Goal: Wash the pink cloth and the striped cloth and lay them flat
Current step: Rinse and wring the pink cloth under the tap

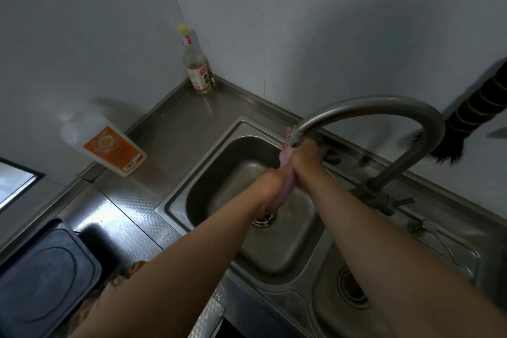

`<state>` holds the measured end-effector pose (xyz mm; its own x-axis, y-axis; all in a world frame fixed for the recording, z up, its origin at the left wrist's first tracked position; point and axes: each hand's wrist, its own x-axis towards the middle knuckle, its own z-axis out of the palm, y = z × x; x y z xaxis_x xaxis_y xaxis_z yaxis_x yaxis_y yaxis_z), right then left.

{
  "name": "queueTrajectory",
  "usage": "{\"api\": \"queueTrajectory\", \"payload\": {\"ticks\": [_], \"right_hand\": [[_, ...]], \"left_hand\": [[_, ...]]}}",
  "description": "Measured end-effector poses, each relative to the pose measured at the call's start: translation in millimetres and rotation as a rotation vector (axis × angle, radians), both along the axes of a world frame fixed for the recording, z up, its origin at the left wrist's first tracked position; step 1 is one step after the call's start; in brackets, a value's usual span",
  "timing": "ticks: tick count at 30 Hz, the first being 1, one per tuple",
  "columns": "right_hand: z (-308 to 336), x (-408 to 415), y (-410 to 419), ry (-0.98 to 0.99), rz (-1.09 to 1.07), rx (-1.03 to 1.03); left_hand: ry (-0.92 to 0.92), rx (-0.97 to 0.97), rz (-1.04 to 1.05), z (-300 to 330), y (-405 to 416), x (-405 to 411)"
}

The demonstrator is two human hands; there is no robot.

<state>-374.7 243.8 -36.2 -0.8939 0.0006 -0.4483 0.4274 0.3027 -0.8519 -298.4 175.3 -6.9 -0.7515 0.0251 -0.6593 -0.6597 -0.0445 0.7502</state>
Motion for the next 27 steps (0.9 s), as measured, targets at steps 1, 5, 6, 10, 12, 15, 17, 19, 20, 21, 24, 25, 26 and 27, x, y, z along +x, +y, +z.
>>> {"api": "queueTrajectory", "payload": {"ticks": [1, 5, 6, 10, 12, 15, 17, 19, 20, 21, 24, 25, 26, 27], "right_hand": [[-2.2, -0.6, 2.4, -0.006, 0.040, 0.004], [3.9, 1.5, 34.2, 0.130, 0.343, 0.153], [3.4, 2.1, 44.1, 0.134, 0.464, 0.162], [7.3, 5.6, 64.3, -0.056, 0.883, 0.203], [11.5, 4.7, 68.7, -0.170, 0.968, 0.248], [5.1, -4.7, 75.7, -0.248, 0.692, 0.140], [-1.8, -5.0, 70.0, -0.208, 0.348, -0.012], [3.0, 11.0, 51.4, -0.100, 0.059, -0.143], [3.3, 22.9, 40.7, -0.037, 0.021, -0.228], [6.9, 38.1, 29.3, 0.022, 0.063, -0.294], [13.4, 69.1, 9.8, 0.337, 0.341, -0.266], [13.3, 69.2, 8.8, 0.460, 0.364, -0.225], [14.0, 65.5, 8.2, 0.533, 0.340, -0.198], [16.9, 62.1, 7.5, 0.558, 0.286, -0.196]], "left_hand": [[-0.043, -0.072, -0.083, -6.4, -12.4, -0.5], [0.045, -0.318, -0.523, -9.3, -62.8, -8.4], [0.112, -0.479, -0.656, -10.7, -75.3, -12.5], [0.367, -0.866, -0.795, -13.8, -106.2, -24.4], [0.466, -1.008, -0.913, -14.2, -108.5, -23.9], [0.424, -1.126, -0.957, -22.8, -100.3, -22.0], [0.298, -0.898, -0.733, -27.1, -85.5, -21.1], [0.146, -0.476, -0.301, -27.1, -67.5, -23.8], [0.057, -0.162, -0.040, -23.5, -58.4, -25.6], [-0.048, 0.154, 0.159, -15.9, -48.1, -25.7], [-0.101, 0.357, 0.289, -7.9, -17.9, -25.1], [-0.078, 0.295, 0.261, -4.4, -9.0, -23.1], [-0.054, 0.254, 0.226, -2.5, -3.5, -21.4], [-0.036, 0.226, 0.197, -2.9, -1.2, -21.0]]}}
